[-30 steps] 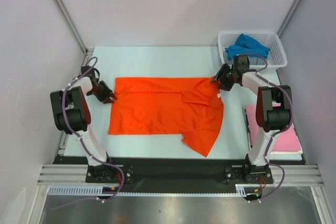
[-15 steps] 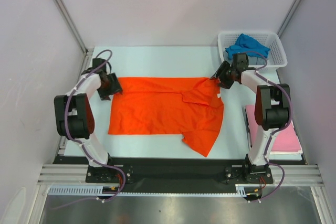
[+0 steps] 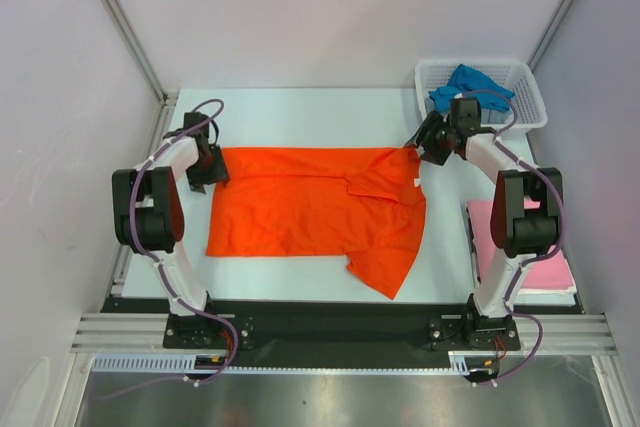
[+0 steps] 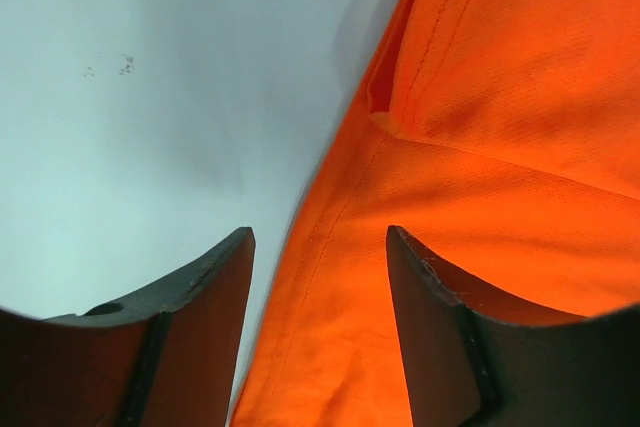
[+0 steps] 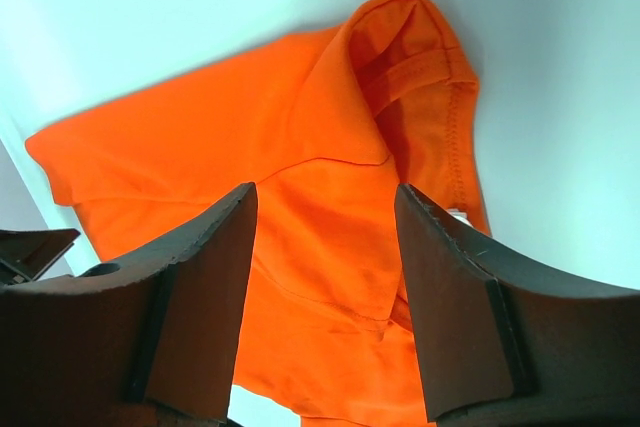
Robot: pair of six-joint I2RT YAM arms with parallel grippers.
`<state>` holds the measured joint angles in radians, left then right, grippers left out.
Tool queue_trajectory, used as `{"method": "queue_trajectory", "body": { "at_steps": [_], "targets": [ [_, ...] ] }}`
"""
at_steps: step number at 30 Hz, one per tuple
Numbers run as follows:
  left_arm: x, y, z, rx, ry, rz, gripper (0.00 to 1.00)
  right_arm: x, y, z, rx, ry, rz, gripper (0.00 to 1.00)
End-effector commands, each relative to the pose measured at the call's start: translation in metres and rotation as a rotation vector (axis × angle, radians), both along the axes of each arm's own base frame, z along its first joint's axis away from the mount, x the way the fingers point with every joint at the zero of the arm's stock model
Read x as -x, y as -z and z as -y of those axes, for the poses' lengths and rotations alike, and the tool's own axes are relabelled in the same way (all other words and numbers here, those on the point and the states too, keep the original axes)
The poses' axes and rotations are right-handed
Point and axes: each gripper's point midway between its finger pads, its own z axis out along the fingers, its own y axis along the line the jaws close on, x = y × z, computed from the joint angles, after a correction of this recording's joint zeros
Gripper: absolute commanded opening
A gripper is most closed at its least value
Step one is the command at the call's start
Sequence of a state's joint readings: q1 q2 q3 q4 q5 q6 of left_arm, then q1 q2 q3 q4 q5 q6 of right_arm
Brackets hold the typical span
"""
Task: Fold and stack the t-shirts
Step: Fold the tshirt
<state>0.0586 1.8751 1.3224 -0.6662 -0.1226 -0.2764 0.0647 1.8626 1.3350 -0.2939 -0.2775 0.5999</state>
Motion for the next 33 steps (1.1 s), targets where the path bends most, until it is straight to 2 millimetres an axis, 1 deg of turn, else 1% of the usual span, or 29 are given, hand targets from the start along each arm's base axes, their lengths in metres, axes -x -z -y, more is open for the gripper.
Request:
{"method": "queue_trajectory", "body": {
  "at_steps": [1, 3, 5, 6, 8, 11, 12, 14, 15, 17, 19, 20, 22, 23, 24, 26, 27, 28, 29, 30, 31, 32, 33],
  "targets": [
    [-0.004, 0.004, 0.001, -0.003, 0.038, -0.014, 0.61, 0.001, -0.016, 0.007, 0.007, -0.010, 0.048, 0.62],
    [0.002, 0.014, 0.000, -0.005, 0.027, -0.044, 0.58, 0.000, -0.015, 0.004, -0.001, -0.017, 0.049, 0.62],
    [0.002, 0.019, 0.000, -0.004, 0.027, -0.053, 0.57, -0.002, -0.016, 0.003, -0.008, -0.023, 0.060, 0.62],
    [0.003, 0.021, -0.001, -0.009, 0.020, -0.058, 0.55, -0.003, -0.016, 0.002, -0.012, -0.025, 0.059, 0.61],
    [0.005, 0.030, -0.002, -0.015, 0.012, -0.085, 0.54, -0.005, -0.016, 0.001, -0.013, -0.031, 0.061, 0.61],
    [0.011, 0.041, -0.004, -0.025, -0.004, -0.118, 0.41, -0.006, -0.012, 0.001, -0.015, -0.039, 0.054, 0.61],
    [0.015, 0.044, -0.010, -0.049, -0.016, -0.130, 0.34, -0.006, -0.012, 0.000, -0.015, -0.040, 0.053, 0.61],
    [0.020, 0.049, -0.017, -0.056, -0.034, -0.146, 0.23, -0.007, -0.008, 0.000, -0.018, -0.039, 0.045, 0.61],
    [0.022, 0.050, -0.020, -0.060, -0.039, -0.150, 0.13, -0.007, -0.006, -0.003, -0.022, -0.046, 0.042, 0.61],
    [0.024, 0.047, -0.031, -0.083, -0.063, -0.148, 0.01, -0.007, 0.000, -0.007, -0.027, -0.046, 0.028, 0.60],
    [0.026, 0.042, -0.043, -0.103, -0.085, -0.148, 0.00, -0.008, 0.002, -0.013, -0.038, -0.049, 0.023, 0.60],
    [0.026, 0.037, -0.049, -0.122, -0.087, -0.137, 0.00, -0.009, 0.006, -0.016, -0.048, -0.044, 0.013, 0.60],
    [0.027, 0.033, -0.059, -0.141, -0.100, -0.136, 0.01, -0.014, 0.005, -0.024, -0.059, -0.059, 0.018, 0.60],
    [0.027, 0.032, -0.062, -0.145, -0.101, -0.138, 0.00, -0.016, 0.012, -0.026, -0.061, -0.062, 0.003, 0.60],
    [0.026, 0.030, -0.063, -0.140, -0.106, -0.135, 0.00, -0.018, 0.012, -0.031, -0.064, -0.068, 0.004, 0.60],
    [0.026, 0.029, -0.064, -0.136, -0.108, -0.136, 0.00, -0.027, 0.010, -0.033, -0.073, -0.061, 0.018, 0.59],
    [0.023, 0.027, -0.063, -0.130, -0.110, -0.126, 0.02, -0.029, 0.015, -0.034, -0.077, -0.053, 0.010, 0.56],
    [0.023, 0.025, -0.062, -0.125, -0.107, -0.122, 0.07, -0.038, 0.010, -0.036, -0.099, -0.040, 0.026, 0.54],
    [0.022, 0.023, -0.061, -0.121, -0.115, -0.118, 0.29, -0.041, 0.009, -0.038, -0.113, -0.040, 0.029, 0.51],
    [0.021, 0.019, -0.061, -0.117, -0.116, -0.111, 0.39, -0.044, 0.014, -0.040, -0.120, -0.033, 0.018, 0.50],
    [0.019, 0.012, -0.060, -0.111, -0.116, -0.093, 0.49, -0.050, 0.009, -0.041, -0.134, -0.020, 0.024, 0.48],
    [0.017, 0.006, -0.059, -0.108, -0.120, -0.080, 0.66, -0.052, 0.009, -0.043, -0.143, -0.010, 0.022, 0.47],
    [0.015, -0.001, -0.059, -0.104, -0.122, -0.065, 0.69, -0.054, 0.011, -0.043, -0.153, 0.000, 0.019, 0.47]
  ]
}}
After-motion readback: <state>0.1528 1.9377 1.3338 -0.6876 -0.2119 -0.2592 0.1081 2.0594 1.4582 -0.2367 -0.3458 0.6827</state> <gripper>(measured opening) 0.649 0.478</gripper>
